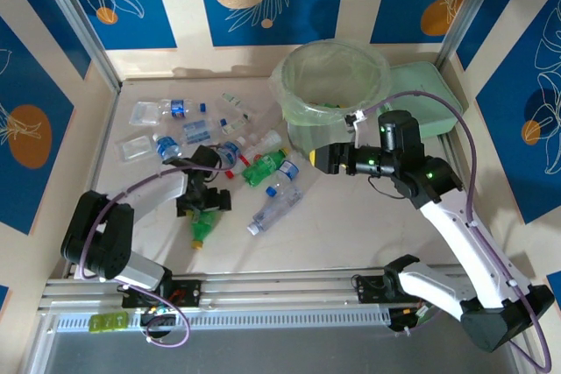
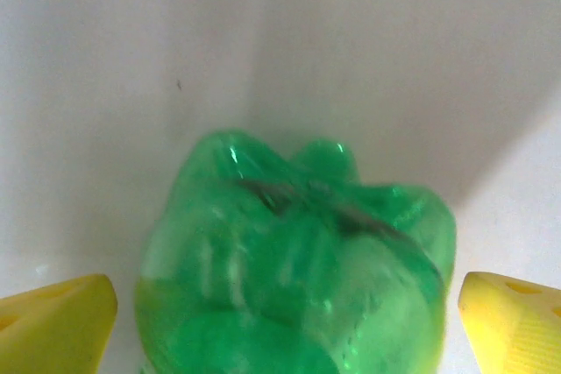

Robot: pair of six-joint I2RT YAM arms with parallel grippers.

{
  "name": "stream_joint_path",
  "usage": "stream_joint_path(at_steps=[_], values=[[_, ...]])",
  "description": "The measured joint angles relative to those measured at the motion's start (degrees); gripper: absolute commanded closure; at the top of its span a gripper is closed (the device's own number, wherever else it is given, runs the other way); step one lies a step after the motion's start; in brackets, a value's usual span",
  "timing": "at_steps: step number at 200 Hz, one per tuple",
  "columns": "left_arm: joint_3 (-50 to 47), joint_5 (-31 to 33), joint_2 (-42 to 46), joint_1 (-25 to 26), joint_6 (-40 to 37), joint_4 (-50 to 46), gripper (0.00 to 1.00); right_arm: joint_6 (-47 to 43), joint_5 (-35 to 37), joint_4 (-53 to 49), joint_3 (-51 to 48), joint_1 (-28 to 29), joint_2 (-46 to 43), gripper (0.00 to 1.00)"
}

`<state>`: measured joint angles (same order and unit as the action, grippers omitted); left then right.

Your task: Put the plastic bottles in the bin

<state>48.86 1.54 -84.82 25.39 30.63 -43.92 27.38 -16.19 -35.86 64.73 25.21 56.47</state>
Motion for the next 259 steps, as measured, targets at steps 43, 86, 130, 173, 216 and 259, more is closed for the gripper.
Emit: stream_joint_path(at_steps=[43,86,130,173,216,259], values=[[1.73,3.74,0.0,2.89,-2.36,-1.49,0.4,-0.13,1.49,-0.17,0.0,1.4,1.38,0.29],[2.93,4.07,0.17,2.89,-2.45,-1.22,0.5,-0.13,3.1,-0.85,0.13,3.32,1.75,0.29],[5.03,-0.13,7.34,2.89,-2.4,-0.04,0.48,-0.13,5.92,-1.6,1.29,6.03,2.14,0.29],[7.23,-13.09,23.37,2.89,-1.6,11.93,0.5,0.11,8.31,-0.59,2.84,10.88,3.98,0.29],[4.72,-27.39,34.53,2.89,4.35,37.83,0.5,-0.02,6.73,9.51,-0.09,15.02,1.4,0.26],[2.49,-37.55,34.93,2.89,13.99,57.48,0.5,0.76,-2.54,22.99,-2.75,18.05,-1.07,0.1]])
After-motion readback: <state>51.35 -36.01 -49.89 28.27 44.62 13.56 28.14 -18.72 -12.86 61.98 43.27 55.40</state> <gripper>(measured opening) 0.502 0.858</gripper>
